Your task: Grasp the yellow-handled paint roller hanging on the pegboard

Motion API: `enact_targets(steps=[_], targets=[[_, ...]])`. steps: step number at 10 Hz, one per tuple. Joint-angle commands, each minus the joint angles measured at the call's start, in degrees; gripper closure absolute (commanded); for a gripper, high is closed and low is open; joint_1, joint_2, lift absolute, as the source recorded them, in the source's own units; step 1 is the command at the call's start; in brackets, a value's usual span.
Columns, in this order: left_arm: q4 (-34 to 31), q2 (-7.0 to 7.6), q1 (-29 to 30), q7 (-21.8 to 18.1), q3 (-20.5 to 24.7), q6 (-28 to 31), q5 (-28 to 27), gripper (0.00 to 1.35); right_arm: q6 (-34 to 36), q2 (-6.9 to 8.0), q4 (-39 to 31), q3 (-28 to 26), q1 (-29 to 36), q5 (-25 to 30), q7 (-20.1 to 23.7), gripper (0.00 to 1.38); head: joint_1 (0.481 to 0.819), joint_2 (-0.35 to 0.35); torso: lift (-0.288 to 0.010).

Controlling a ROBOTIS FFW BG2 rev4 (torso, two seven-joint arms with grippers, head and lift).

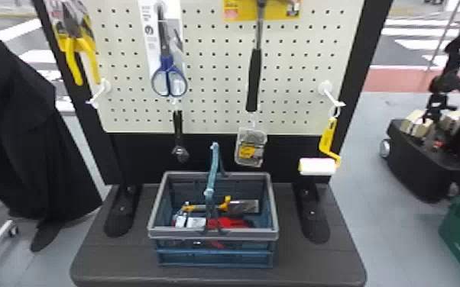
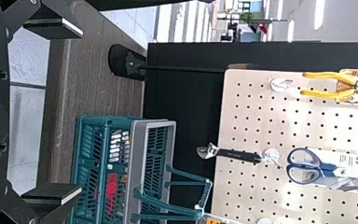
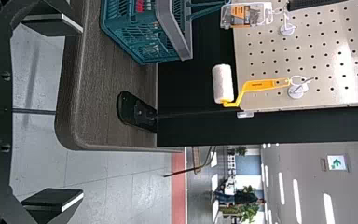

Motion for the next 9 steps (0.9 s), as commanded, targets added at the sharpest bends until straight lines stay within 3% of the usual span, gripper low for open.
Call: enact_targets(steps=[1,9], targets=[[0.0,0.0,0.0,0.0,0.0,-0.07,0.0,0.14,-0.18,0.14,0.09,0.0,-0.04,-0.18,0.0,0.08,0.549,0.0,-0.1],[0.0,-0.09,0.0,0.0,-0.09,0.37,0.0,0.14,-0.97,0.14,0.94,0.0,-0.16,-0.79,0.0,0.08,0.549,0.0,-0.1]])
